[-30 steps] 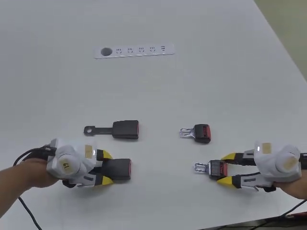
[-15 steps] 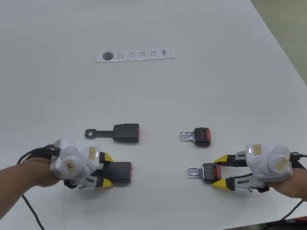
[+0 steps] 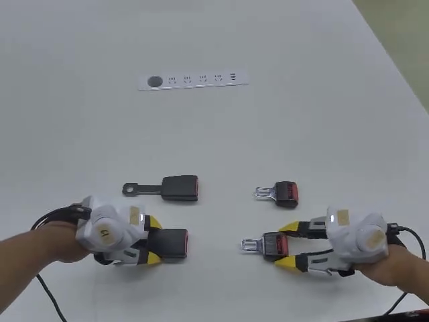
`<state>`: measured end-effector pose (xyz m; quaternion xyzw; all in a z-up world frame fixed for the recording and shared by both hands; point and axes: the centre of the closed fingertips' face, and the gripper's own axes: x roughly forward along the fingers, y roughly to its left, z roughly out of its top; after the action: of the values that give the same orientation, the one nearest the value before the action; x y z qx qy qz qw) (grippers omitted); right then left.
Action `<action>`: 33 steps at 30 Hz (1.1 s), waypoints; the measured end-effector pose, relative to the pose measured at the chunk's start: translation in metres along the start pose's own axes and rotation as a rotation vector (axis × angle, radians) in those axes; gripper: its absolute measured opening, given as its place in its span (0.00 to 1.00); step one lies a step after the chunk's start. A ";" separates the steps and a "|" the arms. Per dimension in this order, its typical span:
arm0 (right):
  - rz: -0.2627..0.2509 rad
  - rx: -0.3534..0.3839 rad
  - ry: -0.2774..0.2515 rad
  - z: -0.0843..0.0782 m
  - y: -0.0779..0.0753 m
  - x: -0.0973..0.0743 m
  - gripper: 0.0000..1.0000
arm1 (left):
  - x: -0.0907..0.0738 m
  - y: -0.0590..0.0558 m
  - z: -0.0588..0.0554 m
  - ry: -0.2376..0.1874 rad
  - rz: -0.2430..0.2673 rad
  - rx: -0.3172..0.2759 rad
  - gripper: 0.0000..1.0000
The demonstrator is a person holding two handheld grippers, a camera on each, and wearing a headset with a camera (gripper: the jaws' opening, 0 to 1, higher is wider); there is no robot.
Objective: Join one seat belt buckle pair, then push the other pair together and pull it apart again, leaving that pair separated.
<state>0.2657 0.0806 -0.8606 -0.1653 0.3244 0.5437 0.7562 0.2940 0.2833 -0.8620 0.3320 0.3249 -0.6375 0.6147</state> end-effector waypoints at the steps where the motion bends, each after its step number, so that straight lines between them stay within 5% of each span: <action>1: -0.001 0.002 -0.006 0.001 0.000 0.001 0.34 | 0.000 0.000 0.000 0.003 -0.001 -0.002 0.34; 33: 0.003 -0.014 -0.103 0.070 0.027 0.076 0.34 | 0.000 0.000 0.000 0.029 -0.002 -0.002 0.34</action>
<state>0.2776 0.1864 -0.8572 -0.1417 0.2817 0.5550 0.7698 0.2939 0.2832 -0.8620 0.3401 0.3348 -0.6327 0.6098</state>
